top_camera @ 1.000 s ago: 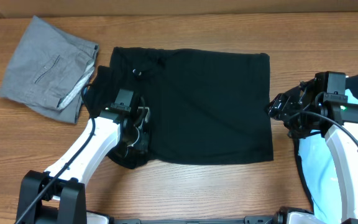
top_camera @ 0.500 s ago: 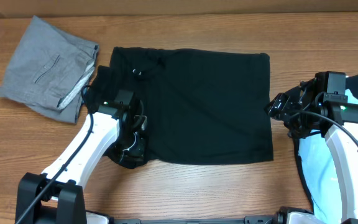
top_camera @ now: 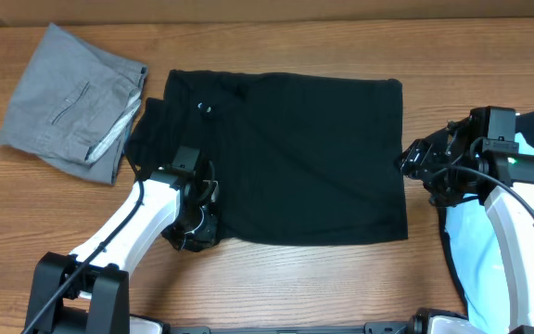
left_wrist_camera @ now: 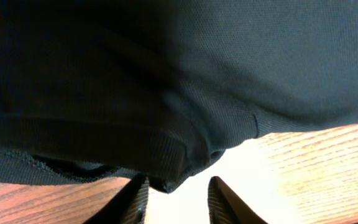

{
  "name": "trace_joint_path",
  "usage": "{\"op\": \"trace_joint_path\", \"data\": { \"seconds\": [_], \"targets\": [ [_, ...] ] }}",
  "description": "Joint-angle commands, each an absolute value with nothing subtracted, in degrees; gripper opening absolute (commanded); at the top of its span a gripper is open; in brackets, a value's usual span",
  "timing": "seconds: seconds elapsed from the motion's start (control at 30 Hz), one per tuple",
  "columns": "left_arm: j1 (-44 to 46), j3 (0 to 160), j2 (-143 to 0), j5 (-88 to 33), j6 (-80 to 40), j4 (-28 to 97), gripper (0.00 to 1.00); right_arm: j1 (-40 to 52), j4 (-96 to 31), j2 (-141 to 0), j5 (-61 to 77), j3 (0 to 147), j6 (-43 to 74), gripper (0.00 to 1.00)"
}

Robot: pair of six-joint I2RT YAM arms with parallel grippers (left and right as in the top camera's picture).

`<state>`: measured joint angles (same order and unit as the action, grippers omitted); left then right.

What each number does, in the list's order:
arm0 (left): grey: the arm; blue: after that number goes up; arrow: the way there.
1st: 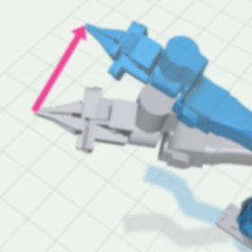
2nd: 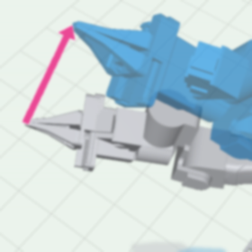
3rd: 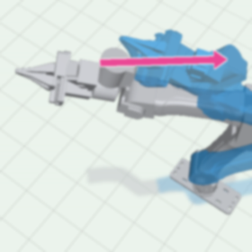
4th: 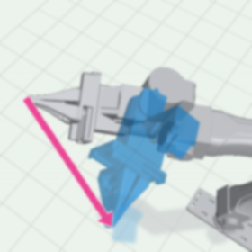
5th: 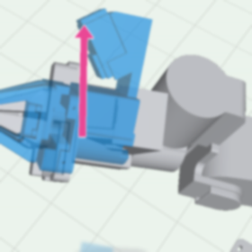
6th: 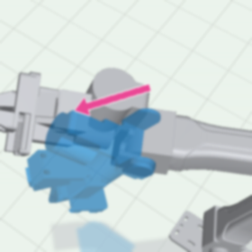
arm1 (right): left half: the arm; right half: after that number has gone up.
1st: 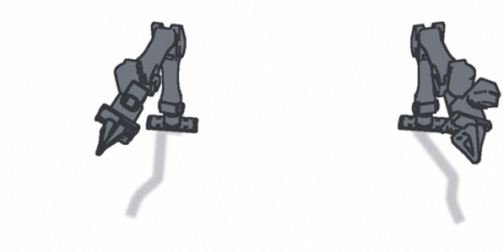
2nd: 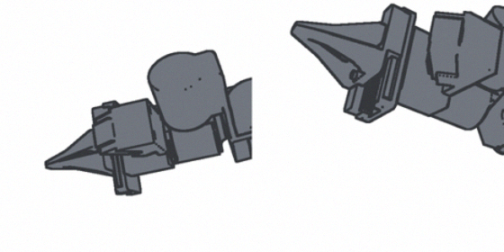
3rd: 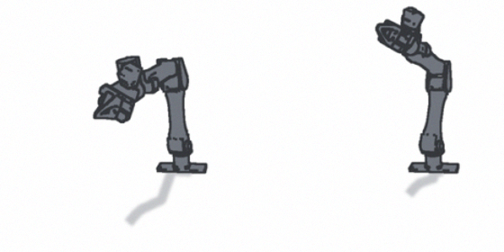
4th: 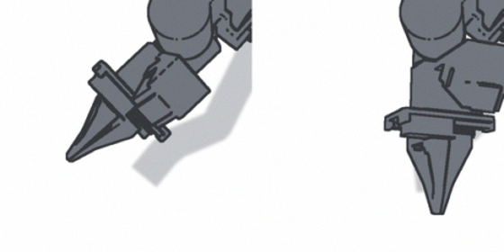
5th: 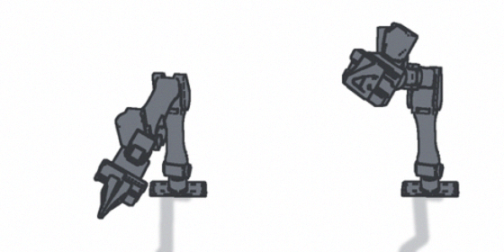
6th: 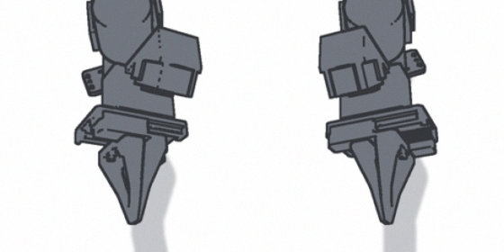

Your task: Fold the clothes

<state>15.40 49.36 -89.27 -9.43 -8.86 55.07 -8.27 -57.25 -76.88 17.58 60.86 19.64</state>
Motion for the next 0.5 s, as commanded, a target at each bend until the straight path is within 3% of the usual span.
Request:
{"op": "trace_joint_path", "data": {
  "seconds": [0.0, 0.13, 0.3, 0.47],
  "targets": [
    [15.8, 48.9, -89.1, -9.0, -9.2, 54.8, 0.21, -8.5, -57.1, -76.4, 17.5, 61.9, 19.4, 0.8],
    [15.8, 48.9, -89.1, -8.8, -9.0, 53.9, 0.15, -8.5, -57.1, -76.4, 17.5, 61.9, 19.4, 0.8],
    [15.8, 48.8, -89.1, -8.8, -8.1, 51.1, 0.14, -8.5, -57.1, -76.4, 17.5, 61.9, 19.4, 0.8],
    [15.8, 48.9, -89.1, -11.6, -8.1, 51.6, 0.04, -8.5, -57.2, -76.4, 17.5, 61.9, 19.4, 0.8]
  ]
}}
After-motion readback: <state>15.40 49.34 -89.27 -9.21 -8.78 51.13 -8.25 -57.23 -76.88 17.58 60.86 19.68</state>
